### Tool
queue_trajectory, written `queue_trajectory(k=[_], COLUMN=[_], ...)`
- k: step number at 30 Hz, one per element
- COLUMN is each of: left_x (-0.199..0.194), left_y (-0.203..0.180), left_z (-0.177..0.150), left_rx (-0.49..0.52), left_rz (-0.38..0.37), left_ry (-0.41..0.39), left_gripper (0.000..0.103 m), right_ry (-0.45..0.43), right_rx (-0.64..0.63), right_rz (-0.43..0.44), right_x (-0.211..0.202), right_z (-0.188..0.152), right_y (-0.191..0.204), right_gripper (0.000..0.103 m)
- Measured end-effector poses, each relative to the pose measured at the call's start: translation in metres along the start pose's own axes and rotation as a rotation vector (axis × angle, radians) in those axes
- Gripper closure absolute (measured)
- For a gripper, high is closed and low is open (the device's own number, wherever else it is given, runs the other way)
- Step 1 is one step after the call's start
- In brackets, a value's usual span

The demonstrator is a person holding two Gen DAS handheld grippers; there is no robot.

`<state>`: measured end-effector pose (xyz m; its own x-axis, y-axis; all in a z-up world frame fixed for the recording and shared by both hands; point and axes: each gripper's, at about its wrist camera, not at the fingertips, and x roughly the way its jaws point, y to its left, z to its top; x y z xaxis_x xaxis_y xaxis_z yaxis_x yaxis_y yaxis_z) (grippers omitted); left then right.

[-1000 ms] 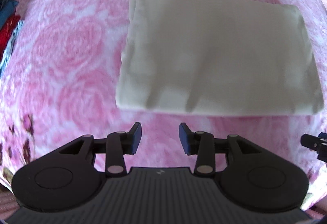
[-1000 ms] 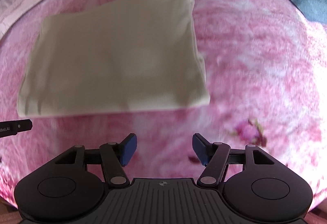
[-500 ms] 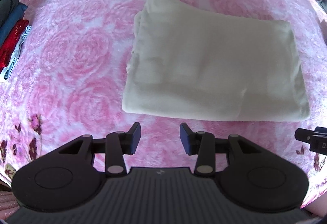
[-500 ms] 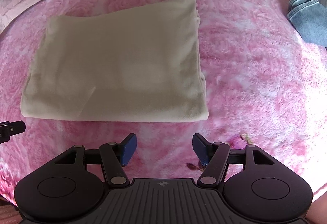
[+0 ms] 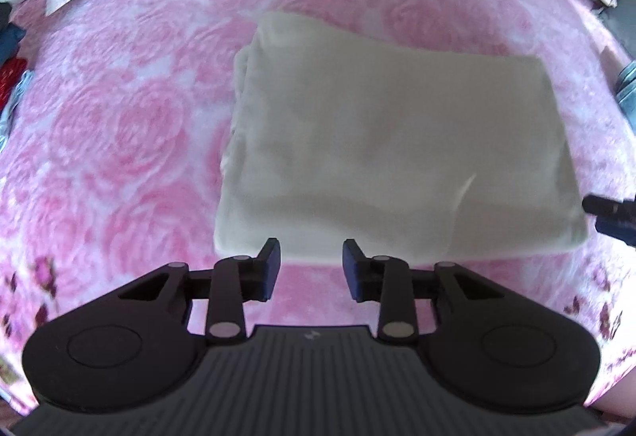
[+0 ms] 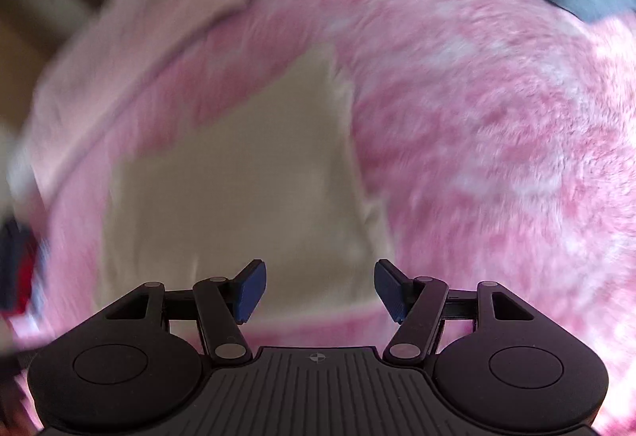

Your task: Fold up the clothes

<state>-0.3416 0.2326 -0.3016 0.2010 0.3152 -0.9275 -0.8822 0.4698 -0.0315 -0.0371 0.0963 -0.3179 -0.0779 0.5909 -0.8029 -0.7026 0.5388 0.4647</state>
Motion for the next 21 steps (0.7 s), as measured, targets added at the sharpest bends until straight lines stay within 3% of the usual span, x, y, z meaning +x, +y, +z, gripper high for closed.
queue_trajectory(k=[5,11,12,13,14,21], left_x=[0.02,0.044,0.047,0.049,0.053,0.076], left_y=[0.008,0.017,0.019,0.02,0.022,0.032], left_z=[0.018,0.04,0.043,0.045,0.049,0.068], left_rx=[-0.018,-0.046,-0.047,-0.047,-0.049,-0.1], left_rz=[-0.046,-0.093,-0.103,-0.112,-0.12,-0.227], left_ry=[-0.024,-0.043,-0.047,-0.052,-0.053,-0.055], left_gripper=[0.081,0.085,0.086,0.087,0.087,0.087], right_ry=[-0.088,-0.049,-0.045,-0.037,-0.023,0.022], right_rx=[0.074,0.067,0.069,0.073,0.084,0.182], right_rz=[0.109,0.227,0.245,0.265,0.285,0.394], right_x=[0.024,0.063,0.067,0.072,0.078,0.096], right_z=[0.02,0.03,0.032,0.034,0.036,0.043], right_y=[-0.036,-0.047,-0.046,-0.046,-0.047,-0.061], right_gripper=[0.039,0.04,0.042,0.054,0.056,0.056])
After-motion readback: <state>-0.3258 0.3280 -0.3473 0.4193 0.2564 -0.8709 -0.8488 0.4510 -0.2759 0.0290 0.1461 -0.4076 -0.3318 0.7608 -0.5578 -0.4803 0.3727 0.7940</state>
